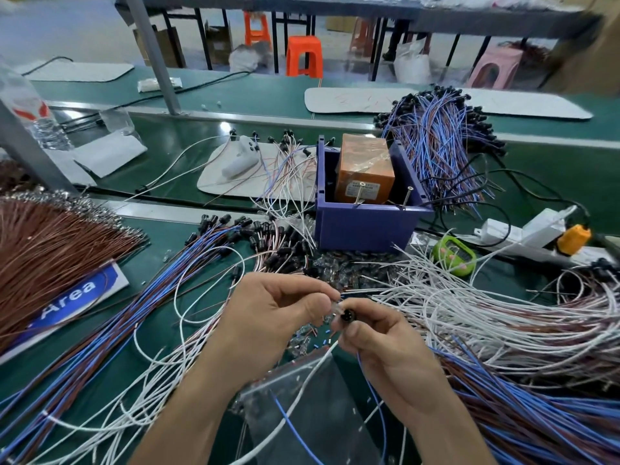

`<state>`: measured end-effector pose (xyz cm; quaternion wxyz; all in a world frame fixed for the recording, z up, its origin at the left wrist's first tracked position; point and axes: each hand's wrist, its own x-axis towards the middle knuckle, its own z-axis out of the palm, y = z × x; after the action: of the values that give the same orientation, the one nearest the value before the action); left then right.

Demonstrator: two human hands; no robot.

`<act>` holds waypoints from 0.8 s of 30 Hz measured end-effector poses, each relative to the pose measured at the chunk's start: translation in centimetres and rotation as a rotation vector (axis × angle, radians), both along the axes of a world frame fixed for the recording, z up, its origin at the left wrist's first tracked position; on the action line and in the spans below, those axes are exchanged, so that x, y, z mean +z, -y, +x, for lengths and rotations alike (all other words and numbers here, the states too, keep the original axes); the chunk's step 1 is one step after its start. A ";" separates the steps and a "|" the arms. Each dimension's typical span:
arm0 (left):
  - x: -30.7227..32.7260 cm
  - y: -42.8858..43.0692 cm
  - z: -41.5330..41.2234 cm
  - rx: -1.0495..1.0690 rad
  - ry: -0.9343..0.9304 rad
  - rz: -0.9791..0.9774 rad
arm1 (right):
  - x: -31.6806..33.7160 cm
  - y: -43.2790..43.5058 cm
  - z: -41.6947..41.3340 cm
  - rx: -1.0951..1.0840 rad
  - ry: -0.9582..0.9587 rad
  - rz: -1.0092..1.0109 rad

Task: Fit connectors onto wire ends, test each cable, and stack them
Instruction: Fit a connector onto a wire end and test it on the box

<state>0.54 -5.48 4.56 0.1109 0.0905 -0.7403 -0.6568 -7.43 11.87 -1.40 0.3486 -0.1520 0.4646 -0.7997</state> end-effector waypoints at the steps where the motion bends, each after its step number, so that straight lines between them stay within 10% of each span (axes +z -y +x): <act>1: 0.1 -0.1 0.1 -0.007 0.000 -0.027 | 0.0 0.0 0.0 0.001 0.004 -0.007; 17: 0.3 -0.7 0.2 -0.053 -0.192 -0.616 | 0.3 0.3 0.4 -0.062 0.036 0.099; 24: -0.4 0.0 -0.6 -0.032 0.018 -0.365 | 0.6 0.3 0.2 -0.089 -0.006 0.184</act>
<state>-0.09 -5.53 4.18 0.1085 0.0628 -0.8495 -0.5124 -7.26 11.62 -0.85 0.3237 -0.1009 0.5437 -0.7678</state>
